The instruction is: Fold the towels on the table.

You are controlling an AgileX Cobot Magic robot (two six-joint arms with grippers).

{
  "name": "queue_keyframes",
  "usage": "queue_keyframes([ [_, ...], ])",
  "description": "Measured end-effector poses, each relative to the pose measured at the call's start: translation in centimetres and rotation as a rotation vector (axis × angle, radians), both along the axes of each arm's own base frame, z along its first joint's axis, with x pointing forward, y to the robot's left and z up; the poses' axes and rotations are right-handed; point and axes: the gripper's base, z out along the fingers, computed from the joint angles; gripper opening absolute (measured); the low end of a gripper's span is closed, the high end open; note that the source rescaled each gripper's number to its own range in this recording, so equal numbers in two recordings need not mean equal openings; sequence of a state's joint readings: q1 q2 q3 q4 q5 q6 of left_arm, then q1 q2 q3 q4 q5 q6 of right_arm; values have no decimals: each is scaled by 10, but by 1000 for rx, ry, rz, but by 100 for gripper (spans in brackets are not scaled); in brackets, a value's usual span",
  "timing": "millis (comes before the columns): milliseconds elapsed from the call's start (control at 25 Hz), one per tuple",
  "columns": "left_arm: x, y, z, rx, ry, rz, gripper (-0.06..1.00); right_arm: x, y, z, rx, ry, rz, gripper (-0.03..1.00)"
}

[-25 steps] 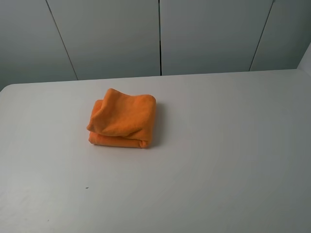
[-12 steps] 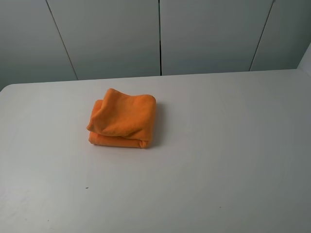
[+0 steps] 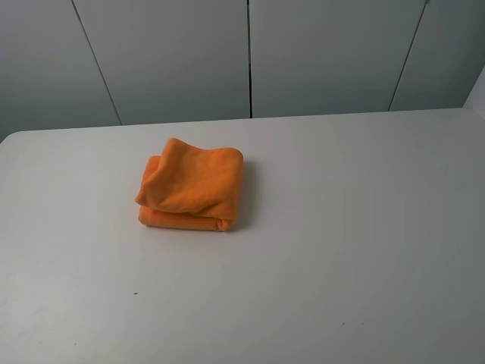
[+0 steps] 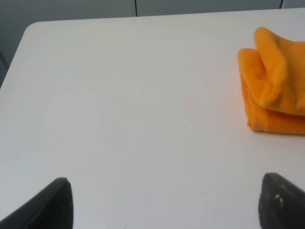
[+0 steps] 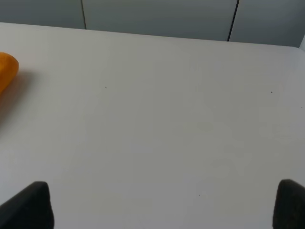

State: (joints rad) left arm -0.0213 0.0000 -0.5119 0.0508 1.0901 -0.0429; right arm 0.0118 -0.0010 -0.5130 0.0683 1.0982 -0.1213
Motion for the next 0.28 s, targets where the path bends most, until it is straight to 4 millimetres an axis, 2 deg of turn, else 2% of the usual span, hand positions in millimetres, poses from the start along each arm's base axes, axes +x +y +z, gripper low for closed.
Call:
queue_keyframes([
  [280, 0, 0, 0, 0, 0, 0, 99, 0, 0, 0, 0, -1, 0, 100],
])
